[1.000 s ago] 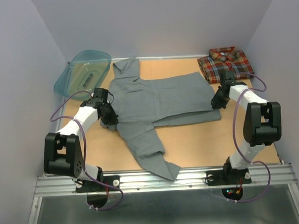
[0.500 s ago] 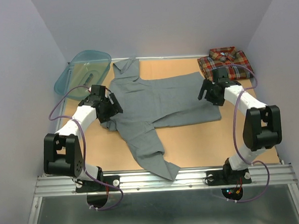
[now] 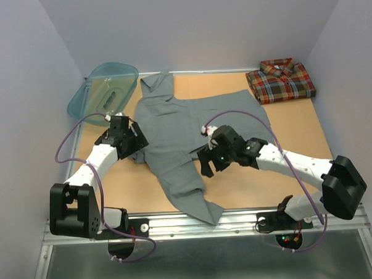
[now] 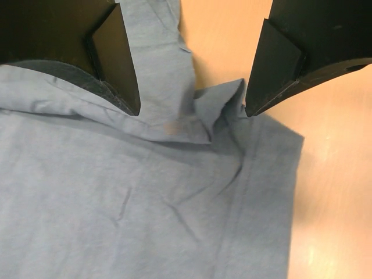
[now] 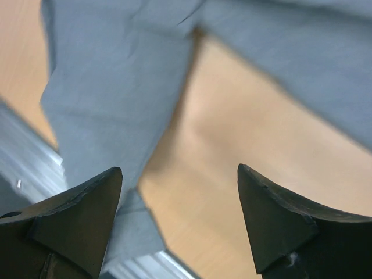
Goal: Fold and stack the long sleeve shirts
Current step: Fold the shirt
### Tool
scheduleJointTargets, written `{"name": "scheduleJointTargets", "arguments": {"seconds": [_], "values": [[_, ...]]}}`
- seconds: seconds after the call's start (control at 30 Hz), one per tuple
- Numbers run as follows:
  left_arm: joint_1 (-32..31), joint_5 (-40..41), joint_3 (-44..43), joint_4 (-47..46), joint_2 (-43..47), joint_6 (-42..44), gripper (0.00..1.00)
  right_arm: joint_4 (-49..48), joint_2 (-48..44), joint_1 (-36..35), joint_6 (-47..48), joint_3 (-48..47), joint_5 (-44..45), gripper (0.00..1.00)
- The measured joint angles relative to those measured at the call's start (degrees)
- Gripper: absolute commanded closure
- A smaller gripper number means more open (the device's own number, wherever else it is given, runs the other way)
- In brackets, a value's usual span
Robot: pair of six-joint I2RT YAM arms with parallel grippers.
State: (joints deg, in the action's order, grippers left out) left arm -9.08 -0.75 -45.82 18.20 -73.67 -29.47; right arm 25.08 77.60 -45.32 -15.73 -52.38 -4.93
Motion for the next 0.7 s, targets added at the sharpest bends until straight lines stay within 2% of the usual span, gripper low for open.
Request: {"name": "scheduleJointTargets", "arguments": {"seconds": [0.13, 0.3, 0.53, 0.7], "values": [[1.6, 2.6, 1.4, -0.4, -0.1, -2.0, 0.23, 0.1, 0.5, -6.8, 0.8, 1.6, -3.1, 0.17], [3.1, 4.2, 2.4, -3.9, -2.0, -5.4, 0.34, -0.3, 3.3, -9.9, 1.1, 1.6, -4.6, 0.18], [3.1, 3.9, 3.2, -7.0, -9.8, -9.0, 0.46, -0.6, 10.8, -14.7, 2.7, 1.5, -6.0, 0.20], [3.6, 4.0, 5.1, -9.0, -8.9, -10.5, 0.48, -0.7, 11.9, -16.3, 3.6, 1.5, -6.1, 0.20]]}}
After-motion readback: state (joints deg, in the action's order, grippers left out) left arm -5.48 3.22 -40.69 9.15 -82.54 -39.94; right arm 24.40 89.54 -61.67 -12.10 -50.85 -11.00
